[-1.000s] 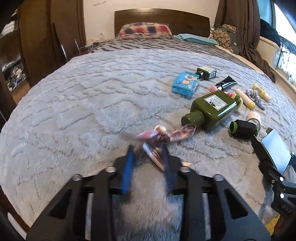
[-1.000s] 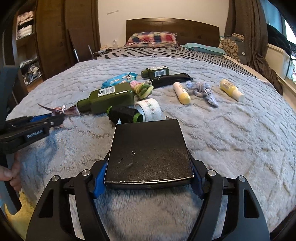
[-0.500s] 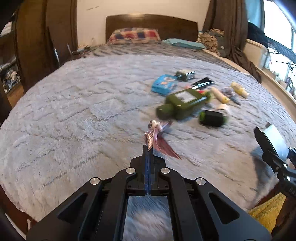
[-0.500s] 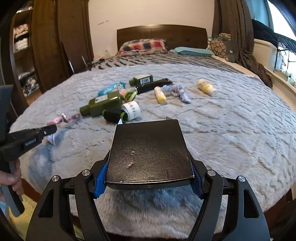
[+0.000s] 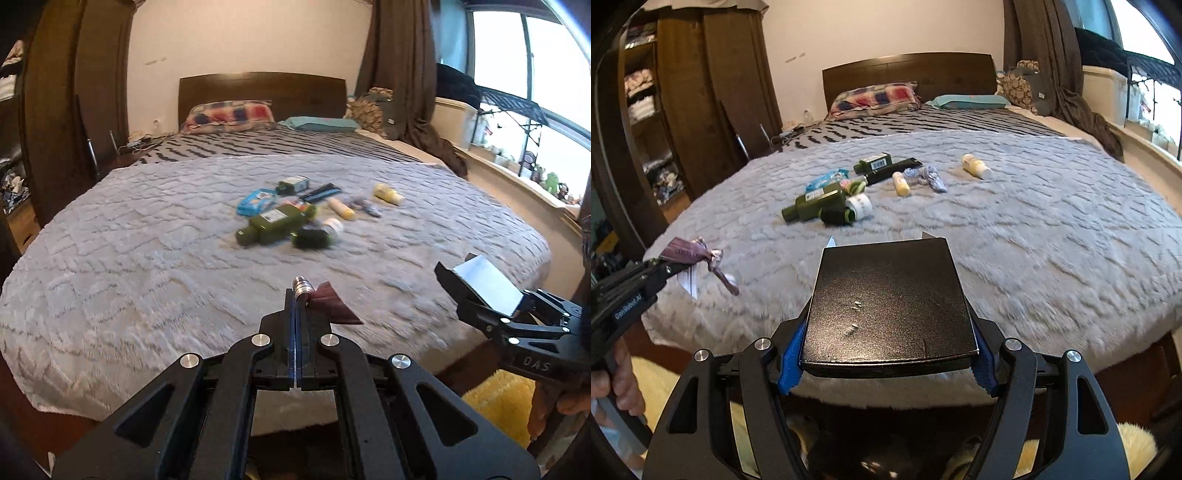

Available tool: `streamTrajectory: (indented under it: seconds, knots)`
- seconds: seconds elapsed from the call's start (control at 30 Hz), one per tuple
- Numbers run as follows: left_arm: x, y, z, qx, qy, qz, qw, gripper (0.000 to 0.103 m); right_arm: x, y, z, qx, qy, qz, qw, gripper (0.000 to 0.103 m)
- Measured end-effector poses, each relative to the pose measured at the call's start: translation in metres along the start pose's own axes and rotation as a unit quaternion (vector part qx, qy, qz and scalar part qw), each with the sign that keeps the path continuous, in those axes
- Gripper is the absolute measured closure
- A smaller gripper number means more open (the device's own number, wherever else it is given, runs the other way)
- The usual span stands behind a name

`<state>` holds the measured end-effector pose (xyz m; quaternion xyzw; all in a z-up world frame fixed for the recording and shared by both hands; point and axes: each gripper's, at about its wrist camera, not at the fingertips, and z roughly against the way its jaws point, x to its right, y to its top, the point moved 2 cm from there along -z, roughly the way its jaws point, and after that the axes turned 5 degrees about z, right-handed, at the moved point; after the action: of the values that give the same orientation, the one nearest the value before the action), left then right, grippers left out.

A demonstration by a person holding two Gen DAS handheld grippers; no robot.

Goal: Collect trash
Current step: 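Lower the black case and pink wrapper below the bed edge and open both tools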

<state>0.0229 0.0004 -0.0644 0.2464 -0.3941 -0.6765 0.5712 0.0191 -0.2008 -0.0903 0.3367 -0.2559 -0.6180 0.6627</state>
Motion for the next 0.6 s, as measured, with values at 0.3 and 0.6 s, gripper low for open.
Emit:
streamTrajectory:
  seconds: [0.3,0.6]
  knots:
    - [0.022,-0.067,-0.023,-0.102,-0.046,0.005,0.9937,0.103,0.006,-0.048,-0.018,-0.069,0.000,-0.006,0.998,0.031]
    - [0.029,-0.144,-0.075,-0.222,-0.050,-0.003,0.9737,0.103,-0.008,-0.101,-0.063,-0.164,0.010,0.000,0.986,0.031]
